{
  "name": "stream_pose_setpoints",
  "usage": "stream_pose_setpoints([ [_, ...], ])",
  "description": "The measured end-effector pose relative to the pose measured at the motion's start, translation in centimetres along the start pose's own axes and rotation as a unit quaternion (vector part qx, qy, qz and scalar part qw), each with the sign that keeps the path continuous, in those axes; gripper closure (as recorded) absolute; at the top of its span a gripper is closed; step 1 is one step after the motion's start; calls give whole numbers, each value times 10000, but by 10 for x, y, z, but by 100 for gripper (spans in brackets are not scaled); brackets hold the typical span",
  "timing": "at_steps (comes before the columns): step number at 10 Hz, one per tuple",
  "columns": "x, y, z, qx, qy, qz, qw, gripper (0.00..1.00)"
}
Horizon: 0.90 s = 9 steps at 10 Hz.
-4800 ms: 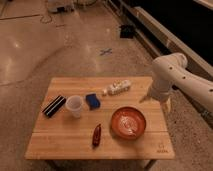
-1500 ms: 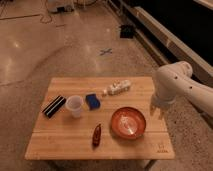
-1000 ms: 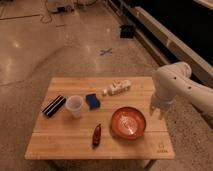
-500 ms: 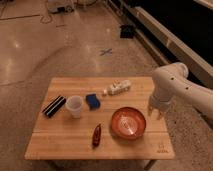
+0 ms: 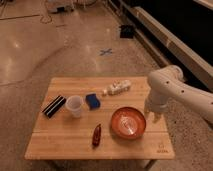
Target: Place the pepper in the ceramic bowl
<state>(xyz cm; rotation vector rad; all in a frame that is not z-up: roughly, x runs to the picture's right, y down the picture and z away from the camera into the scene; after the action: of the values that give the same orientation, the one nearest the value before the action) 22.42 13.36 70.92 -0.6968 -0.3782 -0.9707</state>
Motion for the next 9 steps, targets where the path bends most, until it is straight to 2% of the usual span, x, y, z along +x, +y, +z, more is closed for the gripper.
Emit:
stream_pose_setpoints([
  [2, 7, 17, 1, -2, -27, -4, 10000, 59],
  [6, -11, -5, 2, -40, -3, -114, 9999, 59],
  [8, -10, 7, -1, -29, 11, -137, 9999, 59],
  [9, -2, 8, -1, -21, -8, -138, 9999, 59],
])
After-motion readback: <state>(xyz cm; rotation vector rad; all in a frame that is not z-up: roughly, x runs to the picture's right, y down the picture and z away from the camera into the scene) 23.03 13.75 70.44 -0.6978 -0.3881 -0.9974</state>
